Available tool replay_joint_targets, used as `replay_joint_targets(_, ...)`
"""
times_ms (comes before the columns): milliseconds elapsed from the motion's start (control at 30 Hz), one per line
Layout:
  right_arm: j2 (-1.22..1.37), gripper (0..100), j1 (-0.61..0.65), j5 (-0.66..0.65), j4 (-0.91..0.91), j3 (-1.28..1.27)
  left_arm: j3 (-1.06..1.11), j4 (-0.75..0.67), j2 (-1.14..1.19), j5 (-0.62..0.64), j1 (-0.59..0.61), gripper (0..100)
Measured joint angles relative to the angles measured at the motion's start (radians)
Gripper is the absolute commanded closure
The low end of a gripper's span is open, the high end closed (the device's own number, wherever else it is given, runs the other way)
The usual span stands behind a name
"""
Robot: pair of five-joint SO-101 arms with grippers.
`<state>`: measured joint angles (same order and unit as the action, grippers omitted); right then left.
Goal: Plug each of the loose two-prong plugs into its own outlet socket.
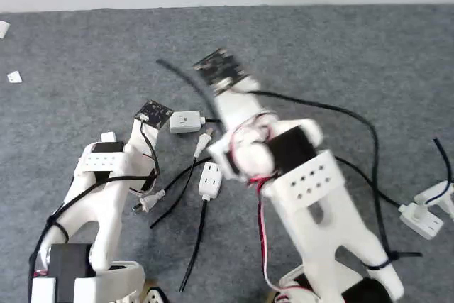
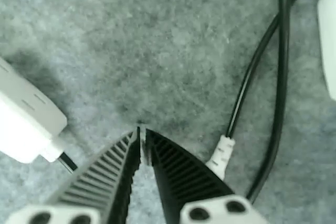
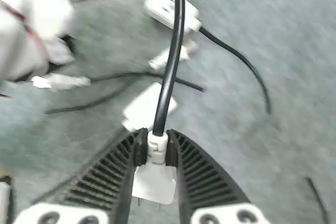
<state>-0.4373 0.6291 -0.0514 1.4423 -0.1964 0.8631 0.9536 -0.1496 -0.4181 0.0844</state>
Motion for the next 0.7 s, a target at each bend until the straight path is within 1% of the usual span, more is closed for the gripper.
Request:
replay_joint_targets(167,0.063,99.1,0.061,0.06,-0.014,0.0,0.048,0.0,-0.066,-0.041,-0.003,99)
replay_joint_targets(333,0.081,99.1,0.124,0.089,-0.014,0.0,0.158,-0.043,-0.175,-0.063,-0.054,99)
replay_joint_targets(400,0.086,99.1,0.137,0.095,-0.014,0.0,0.17,-0.048,-0.203,-0.081,-0.061,99)
replay_joint_targets(600,0.153,99.1,0.146,0.101,-0.035,0.0,0.18,-0.049,-0.218,-0.084,-0.061,99)
replay_joint_targets(700,0.218,99.1,0.146,0.11,-0.058,0.0,0.199,-0.049,-0.235,-0.12,-0.063,99)
